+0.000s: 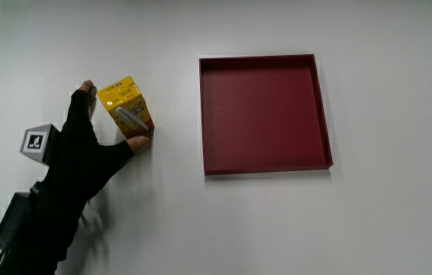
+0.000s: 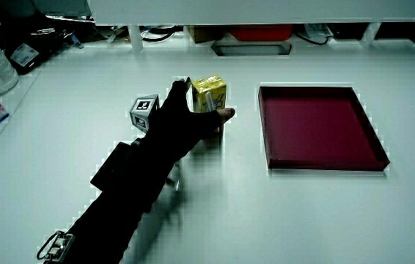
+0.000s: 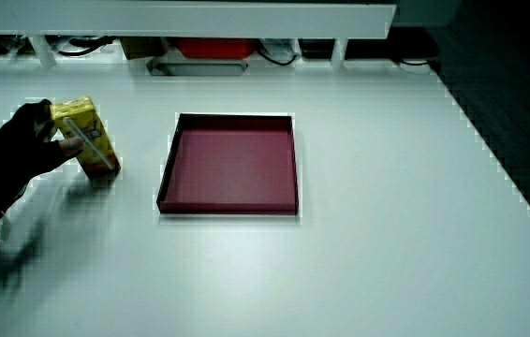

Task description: Pick ice redtea

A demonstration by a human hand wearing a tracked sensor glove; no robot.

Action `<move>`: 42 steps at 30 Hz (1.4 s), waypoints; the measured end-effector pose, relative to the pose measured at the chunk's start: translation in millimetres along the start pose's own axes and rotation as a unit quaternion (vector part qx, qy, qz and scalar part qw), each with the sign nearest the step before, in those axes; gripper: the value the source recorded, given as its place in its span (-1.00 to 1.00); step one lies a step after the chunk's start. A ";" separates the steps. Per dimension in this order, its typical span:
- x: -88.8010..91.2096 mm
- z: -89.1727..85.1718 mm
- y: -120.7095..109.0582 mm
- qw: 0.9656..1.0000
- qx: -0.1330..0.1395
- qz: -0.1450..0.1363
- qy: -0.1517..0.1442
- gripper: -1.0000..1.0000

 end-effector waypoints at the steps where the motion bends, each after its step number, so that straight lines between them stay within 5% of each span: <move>1: 1.4 -1.9 1.8 1.000 0.000 0.000 -0.004 0.00; 16: -3.4 -6.0 18.2 1.000 0.009 -0.012 -0.023 0.00; 34: -9.2 6.0 15.4 0.996 0.049 -0.030 -0.061 0.64; 42: -11.0 10.1 15.3 0.996 0.063 -0.036 -0.053 0.93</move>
